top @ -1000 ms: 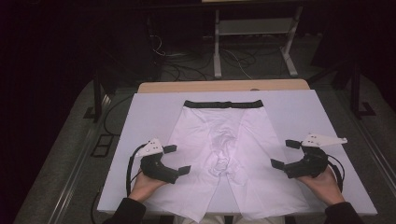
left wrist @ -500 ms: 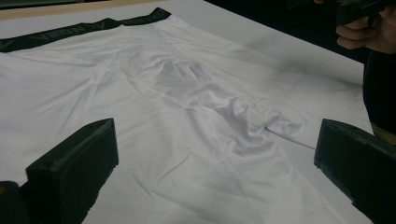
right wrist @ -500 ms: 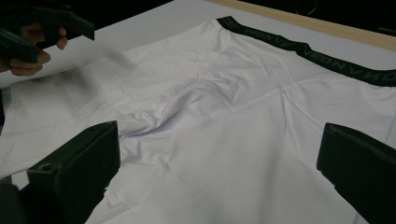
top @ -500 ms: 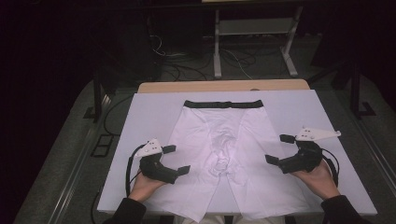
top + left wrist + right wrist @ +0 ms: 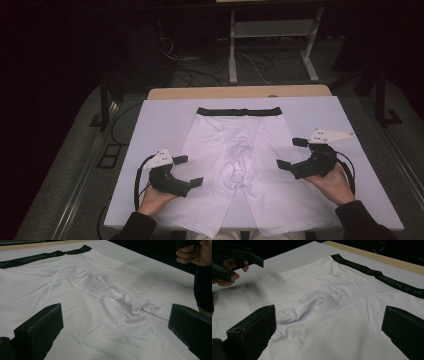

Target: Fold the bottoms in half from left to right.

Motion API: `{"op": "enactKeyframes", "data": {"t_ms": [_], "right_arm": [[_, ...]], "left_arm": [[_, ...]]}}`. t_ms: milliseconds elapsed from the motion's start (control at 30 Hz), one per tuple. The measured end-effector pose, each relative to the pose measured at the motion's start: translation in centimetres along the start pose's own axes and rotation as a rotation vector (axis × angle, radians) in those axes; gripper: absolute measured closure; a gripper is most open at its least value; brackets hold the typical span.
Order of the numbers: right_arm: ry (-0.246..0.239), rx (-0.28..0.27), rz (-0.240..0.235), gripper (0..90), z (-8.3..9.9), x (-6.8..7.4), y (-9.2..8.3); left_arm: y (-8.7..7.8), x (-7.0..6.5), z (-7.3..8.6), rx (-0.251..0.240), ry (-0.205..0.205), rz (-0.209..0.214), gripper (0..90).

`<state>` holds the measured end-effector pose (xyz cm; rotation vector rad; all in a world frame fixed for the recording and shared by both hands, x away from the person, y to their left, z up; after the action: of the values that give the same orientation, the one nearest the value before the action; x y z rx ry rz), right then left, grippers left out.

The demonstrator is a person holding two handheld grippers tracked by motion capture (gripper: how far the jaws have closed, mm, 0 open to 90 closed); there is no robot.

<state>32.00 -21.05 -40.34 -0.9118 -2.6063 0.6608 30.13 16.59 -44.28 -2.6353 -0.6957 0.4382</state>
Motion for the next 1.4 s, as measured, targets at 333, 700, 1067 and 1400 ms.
{"op": "enactKeyframes", "data": {"t_ms": [333,700,1067,1400], "right_arm": [[-0.018,0.000,-0.016,0.0,-1.4,0.3,0.9],[-0.026,0.005,-0.026,0.0,-2.5,0.3,2.0],[-0.033,0.016,-0.034,0.0,-3.6,0.3,3.4],[-0.044,0.015,-0.050,0.0,-5.1,0.6,4.7]], "left_arm": [[0.0,0.0,0.0,-0.002,-0.003,0.000,0.0],[0.0,0.0,0.0,-0.001,-0.003,0.001,0.0],[0.0,0.0,0.0,-0.001,-0.003,0.002,0.0],[0.0,0.0,0.0,-0.003,-0.002,0.005,0.0]]}}
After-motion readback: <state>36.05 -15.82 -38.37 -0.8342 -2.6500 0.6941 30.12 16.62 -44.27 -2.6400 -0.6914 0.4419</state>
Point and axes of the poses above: each handheld gripper's, and its own axes: y roughly forward along the jaws, z roughly out of its underside, x roughly to its left, the point moved 4 cm from there along y, roughly forward along the jaws, and after that the axes turned 3 degrees about x, right-handed, at the moved point
